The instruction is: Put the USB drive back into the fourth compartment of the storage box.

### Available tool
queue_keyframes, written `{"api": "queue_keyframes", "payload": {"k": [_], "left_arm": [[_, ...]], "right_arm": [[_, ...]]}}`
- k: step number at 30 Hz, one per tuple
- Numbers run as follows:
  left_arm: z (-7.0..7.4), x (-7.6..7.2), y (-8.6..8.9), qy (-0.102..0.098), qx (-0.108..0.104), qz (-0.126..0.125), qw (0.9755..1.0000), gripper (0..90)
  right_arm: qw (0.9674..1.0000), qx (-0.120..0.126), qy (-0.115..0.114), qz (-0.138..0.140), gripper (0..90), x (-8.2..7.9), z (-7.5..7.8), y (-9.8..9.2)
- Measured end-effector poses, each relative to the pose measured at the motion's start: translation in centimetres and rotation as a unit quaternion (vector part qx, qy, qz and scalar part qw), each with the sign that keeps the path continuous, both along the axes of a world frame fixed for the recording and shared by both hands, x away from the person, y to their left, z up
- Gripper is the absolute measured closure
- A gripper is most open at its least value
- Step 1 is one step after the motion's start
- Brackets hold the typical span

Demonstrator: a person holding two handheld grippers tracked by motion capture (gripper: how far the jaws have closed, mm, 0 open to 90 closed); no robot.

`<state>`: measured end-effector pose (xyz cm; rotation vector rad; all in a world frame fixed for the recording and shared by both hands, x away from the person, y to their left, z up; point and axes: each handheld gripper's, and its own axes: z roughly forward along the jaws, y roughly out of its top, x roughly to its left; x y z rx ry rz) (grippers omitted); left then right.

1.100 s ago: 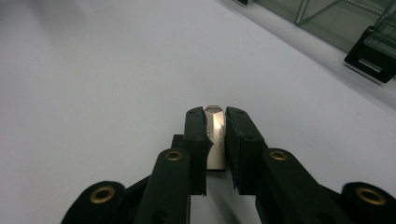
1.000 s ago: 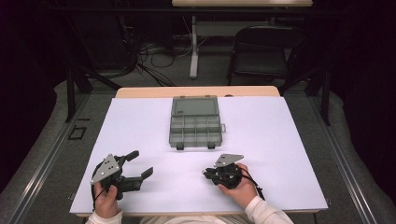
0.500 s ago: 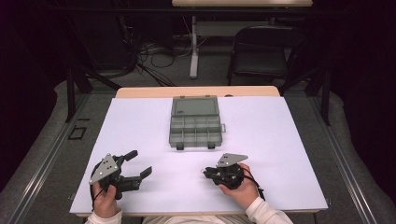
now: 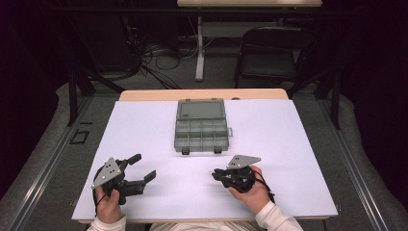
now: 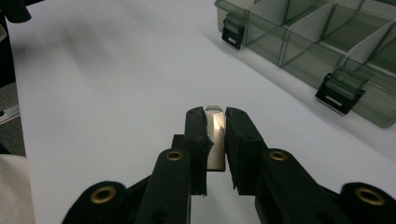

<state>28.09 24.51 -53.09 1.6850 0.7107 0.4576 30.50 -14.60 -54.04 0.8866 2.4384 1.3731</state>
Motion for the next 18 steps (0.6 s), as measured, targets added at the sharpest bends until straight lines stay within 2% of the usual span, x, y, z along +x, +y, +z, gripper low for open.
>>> {"api": "queue_keyframes", "payload": {"k": [8,18], "left_arm": [[0.0,-0.1,-0.1,-0.003,-0.003,0.002,1.0000,15.7],[0.1,-0.3,-0.1,-0.006,0.001,0.003,1.0000,15.7]], "right_arm": [[0.9998,0.016,-0.005,-0.012,79.6,0.4,1.0,-0.9],[0.9999,0.008,-0.003,-0.014,79.5,0.6,1.7,-1.4]]}}
